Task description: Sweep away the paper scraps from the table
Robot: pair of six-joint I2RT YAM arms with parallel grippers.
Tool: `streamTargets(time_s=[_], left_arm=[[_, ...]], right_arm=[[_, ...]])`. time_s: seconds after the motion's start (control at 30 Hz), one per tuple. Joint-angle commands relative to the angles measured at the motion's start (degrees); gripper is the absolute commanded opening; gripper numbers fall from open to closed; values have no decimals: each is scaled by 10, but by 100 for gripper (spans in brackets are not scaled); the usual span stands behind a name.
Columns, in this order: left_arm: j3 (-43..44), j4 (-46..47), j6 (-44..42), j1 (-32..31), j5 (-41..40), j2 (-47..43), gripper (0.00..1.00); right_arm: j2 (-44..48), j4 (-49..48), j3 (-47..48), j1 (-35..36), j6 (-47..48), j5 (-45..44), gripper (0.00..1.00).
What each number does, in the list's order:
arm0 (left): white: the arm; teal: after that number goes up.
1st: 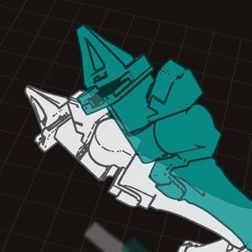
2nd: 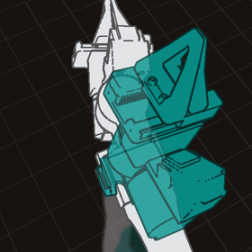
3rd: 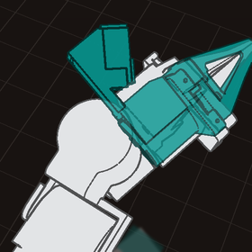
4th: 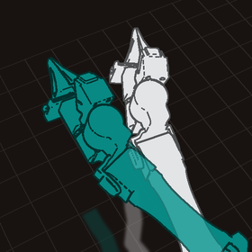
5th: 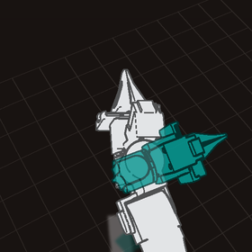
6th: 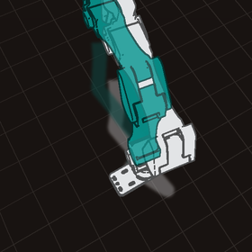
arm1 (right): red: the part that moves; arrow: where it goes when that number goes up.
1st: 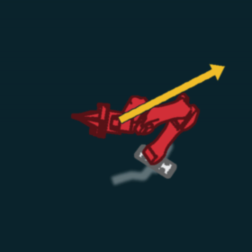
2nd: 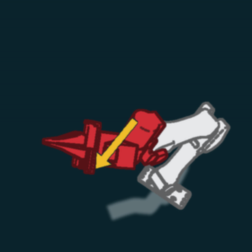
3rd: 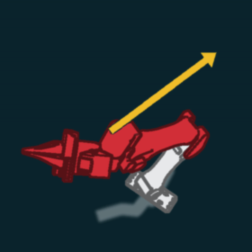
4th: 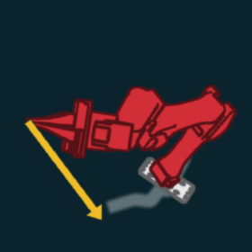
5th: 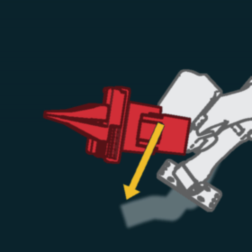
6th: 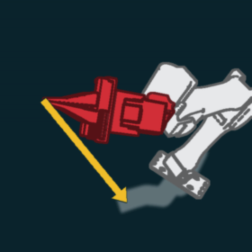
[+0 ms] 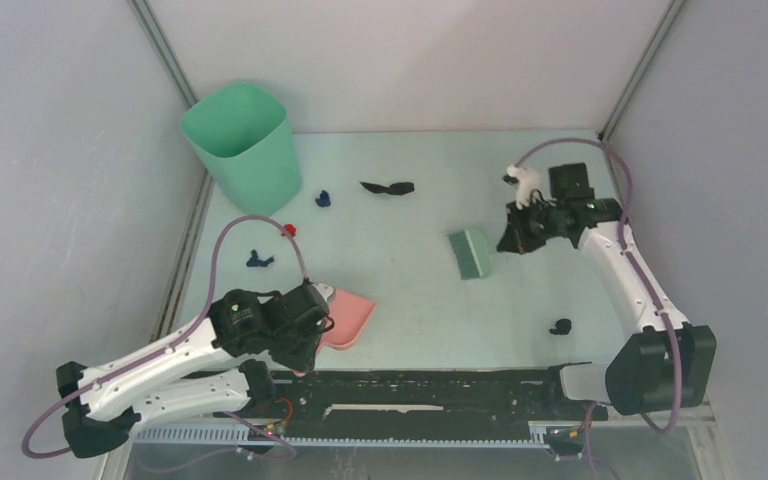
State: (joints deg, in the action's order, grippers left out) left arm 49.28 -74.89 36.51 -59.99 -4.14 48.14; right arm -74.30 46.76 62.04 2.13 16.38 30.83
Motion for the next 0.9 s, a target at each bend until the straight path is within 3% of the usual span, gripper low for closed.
streamTargets(time_s=[0.0,0.17,0.4,0.5,0.6,0.87], left_arm=[[-27,-16,82,-14,2,-56,0],[-41,-33,129,-17,-51,-121,0],[6,-68,209,-16,-187,-184,0],[-11,-61,261,-16,-206,-210,0],[-1,-68,275,-16,-236,-243,0],[29,-60,301,-16,-320,-283,0]], right_arm=[[-30,20,136,110,44,-105,0],[-131,91,327,182,46,-111,0],[-322,112,543,255,-85,37,0],[-394,90,602,294,-124,128,0],[-451,48,640,328,-166,147,0],[-551,-135,663,373,-399,189,0]])
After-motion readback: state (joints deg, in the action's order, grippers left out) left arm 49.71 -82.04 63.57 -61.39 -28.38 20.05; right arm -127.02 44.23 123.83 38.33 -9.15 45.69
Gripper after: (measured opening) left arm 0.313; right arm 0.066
